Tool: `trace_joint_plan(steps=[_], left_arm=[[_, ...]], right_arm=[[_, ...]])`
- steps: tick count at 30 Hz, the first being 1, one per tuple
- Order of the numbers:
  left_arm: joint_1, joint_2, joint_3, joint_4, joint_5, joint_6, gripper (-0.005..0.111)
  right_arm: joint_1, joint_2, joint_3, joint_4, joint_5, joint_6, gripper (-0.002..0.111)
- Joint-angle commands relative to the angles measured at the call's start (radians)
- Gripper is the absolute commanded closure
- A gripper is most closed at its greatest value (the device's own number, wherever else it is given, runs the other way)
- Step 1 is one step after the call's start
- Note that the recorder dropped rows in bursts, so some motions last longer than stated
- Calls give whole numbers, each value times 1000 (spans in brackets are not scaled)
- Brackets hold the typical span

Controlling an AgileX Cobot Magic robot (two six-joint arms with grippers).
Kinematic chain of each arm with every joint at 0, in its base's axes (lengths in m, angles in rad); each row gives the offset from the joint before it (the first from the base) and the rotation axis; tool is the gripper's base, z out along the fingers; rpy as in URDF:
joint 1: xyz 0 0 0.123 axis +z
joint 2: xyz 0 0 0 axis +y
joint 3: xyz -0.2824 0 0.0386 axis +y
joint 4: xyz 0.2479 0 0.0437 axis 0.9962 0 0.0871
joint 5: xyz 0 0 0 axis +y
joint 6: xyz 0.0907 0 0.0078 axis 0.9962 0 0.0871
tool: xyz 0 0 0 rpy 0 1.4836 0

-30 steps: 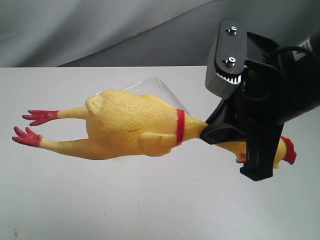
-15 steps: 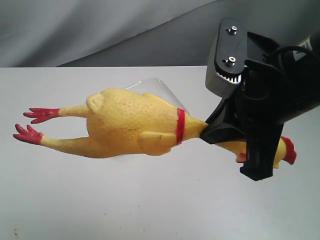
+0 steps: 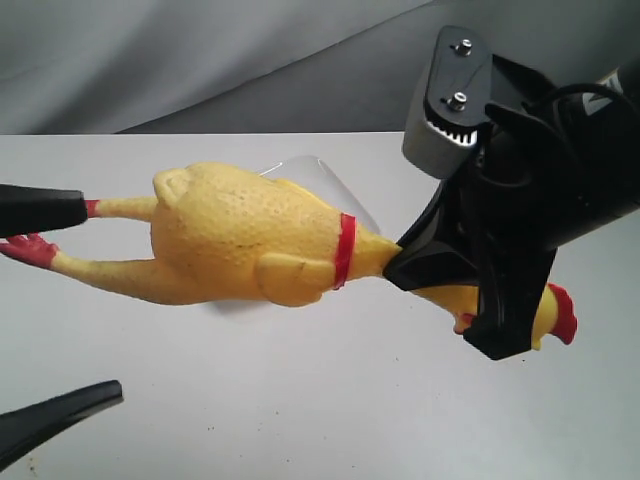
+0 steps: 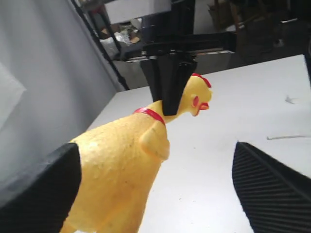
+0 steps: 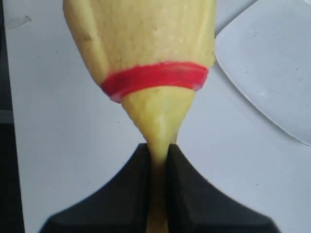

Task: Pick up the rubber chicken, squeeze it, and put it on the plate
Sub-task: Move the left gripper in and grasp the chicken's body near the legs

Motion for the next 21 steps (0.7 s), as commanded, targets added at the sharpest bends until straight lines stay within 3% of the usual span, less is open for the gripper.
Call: trace_joint_plan(steps=[1, 6, 18, 21], left_arm=[[-93, 83, -28, 25, 66, 33, 27], [-189, 127, -34, 25, 138, 230, 27], [-517, 194, -34, 25, 615, 666, 27], [-607, 241, -34, 25, 801, 795, 27]], right_arm=[[3, -13, 2, 36, -5, 4, 108], [3, -13, 2, 36, -5, 8, 108], [3, -13, 2, 53, -7, 9, 108], [3, -13, 2, 68, -5, 9, 108]])
